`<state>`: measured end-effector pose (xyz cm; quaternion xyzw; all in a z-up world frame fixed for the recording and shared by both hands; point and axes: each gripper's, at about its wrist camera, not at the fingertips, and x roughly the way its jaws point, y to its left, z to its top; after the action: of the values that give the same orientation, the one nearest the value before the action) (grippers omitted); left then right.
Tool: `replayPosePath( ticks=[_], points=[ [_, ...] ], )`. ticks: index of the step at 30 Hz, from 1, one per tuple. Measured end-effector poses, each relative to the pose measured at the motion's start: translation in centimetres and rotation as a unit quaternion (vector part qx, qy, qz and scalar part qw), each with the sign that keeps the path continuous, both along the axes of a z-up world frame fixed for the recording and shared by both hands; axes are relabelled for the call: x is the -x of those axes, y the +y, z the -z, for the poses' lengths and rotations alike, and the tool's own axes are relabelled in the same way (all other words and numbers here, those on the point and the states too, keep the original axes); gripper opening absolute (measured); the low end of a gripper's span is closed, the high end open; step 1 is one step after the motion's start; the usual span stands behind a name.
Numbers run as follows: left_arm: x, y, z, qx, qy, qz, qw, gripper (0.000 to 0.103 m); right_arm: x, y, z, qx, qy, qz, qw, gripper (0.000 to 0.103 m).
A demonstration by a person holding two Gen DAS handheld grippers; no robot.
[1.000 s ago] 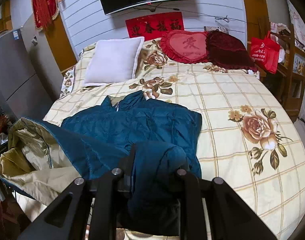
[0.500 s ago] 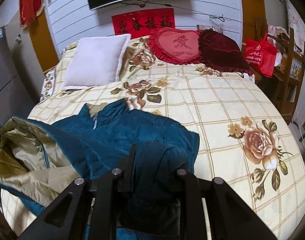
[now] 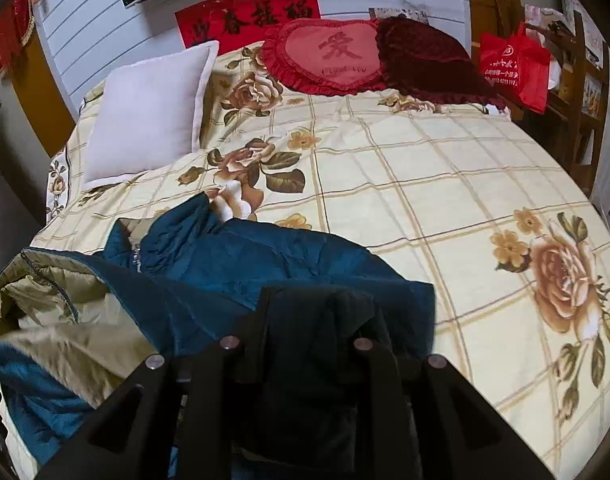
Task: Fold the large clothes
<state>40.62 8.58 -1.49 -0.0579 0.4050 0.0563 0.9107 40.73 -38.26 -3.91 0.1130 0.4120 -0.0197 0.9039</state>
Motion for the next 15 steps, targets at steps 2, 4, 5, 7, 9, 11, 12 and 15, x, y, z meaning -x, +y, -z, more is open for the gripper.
replayPosePath(
  ticks=[2,4,5,7,9,11,12,15],
  points=[
    [-0.4,0.1,0.6,0.000,0.003,-0.002,1.0000,0.000,-0.6,0.3,0.4,0.006,-0.001,0.000,1.000,0.020],
    [-0.9,0.1,1.3,0.000,0.007,-0.004,1.0000,0.000,-1.2,0.8,0.8,0.018,-0.002,-0.001,1.000,0.020],
    [-1.1,0.2,1.6,0.001,0.009,-0.004,1.0000,0.000,-1.4,1.1,1.0,0.023,-0.003,0.000,1.000,0.020],
    [-1.3,0.4,2.0,0.007,0.010,-0.006,0.9999,0.002,-1.6,1.3,1.5,0.026,-0.005,0.004,1.000,0.020],
    [-1.3,0.9,2.3,0.023,0.009,-0.008,0.9997,0.002,-1.6,1.4,2.1,0.027,-0.007,0.009,1.000,0.020],
    [-1.3,1.2,2.3,0.037,0.012,-0.007,0.9992,0.002,-1.6,1.6,2.2,0.030,-0.009,0.008,0.999,0.021],
    [-1.3,1.3,2.3,0.039,0.012,-0.005,0.9992,0.003,-1.6,1.6,2.3,0.031,-0.009,0.008,0.999,0.022],
    [-0.8,1.5,1.7,0.042,0.001,0.011,0.9991,0.004,-1.6,1.5,2.3,0.029,-0.009,0.008,1.000,0.024]
  ],
)
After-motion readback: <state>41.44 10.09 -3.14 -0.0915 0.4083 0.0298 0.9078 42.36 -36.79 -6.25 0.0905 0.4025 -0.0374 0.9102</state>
